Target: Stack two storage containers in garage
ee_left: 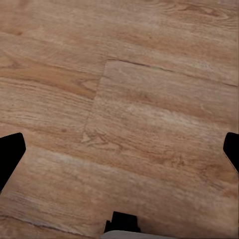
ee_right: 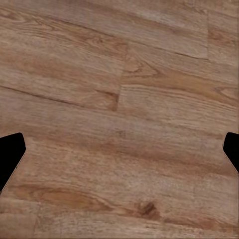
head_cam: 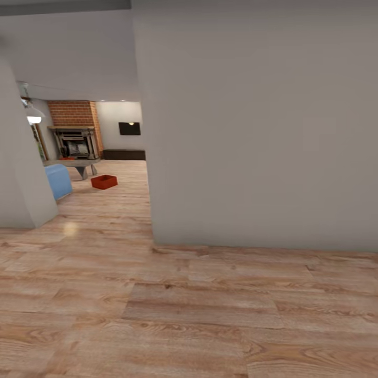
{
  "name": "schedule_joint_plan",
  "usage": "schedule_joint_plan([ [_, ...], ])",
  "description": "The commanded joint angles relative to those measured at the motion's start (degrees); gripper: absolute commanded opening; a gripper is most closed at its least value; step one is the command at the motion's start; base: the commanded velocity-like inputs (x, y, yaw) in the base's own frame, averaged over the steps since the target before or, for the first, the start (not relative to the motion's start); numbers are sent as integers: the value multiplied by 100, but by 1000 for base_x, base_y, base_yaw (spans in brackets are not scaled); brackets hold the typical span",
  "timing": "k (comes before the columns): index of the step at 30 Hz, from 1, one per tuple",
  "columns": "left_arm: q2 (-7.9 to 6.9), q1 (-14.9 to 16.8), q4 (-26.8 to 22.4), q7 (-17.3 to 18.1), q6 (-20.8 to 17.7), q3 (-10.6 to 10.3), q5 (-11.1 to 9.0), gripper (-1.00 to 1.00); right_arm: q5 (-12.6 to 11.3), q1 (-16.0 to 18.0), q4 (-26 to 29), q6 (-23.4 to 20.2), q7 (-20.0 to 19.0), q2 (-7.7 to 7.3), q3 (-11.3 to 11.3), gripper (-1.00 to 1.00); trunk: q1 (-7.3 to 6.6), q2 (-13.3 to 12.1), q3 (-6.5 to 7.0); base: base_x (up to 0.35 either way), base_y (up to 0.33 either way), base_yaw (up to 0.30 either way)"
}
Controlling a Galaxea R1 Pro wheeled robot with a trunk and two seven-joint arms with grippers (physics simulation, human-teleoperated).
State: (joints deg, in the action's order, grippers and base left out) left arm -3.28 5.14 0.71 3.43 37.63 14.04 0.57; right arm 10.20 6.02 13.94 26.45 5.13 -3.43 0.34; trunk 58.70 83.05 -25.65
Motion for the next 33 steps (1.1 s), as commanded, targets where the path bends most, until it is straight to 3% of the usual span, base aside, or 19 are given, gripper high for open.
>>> schedule_joint_plan([
  [1, 0, 5, 8, 35, 16, 46, 5, 100, 61, 2, -5, 9, 49, 0, 3, 100, 3, 3, -6, 328, 0, 146],
  [33, 19, 5, 8, 26, 16, 46, 5, 100, 63, 0, -3, 9, 49, 7, 1, 100, 3, 3, -6, 328, 0, 281],
])
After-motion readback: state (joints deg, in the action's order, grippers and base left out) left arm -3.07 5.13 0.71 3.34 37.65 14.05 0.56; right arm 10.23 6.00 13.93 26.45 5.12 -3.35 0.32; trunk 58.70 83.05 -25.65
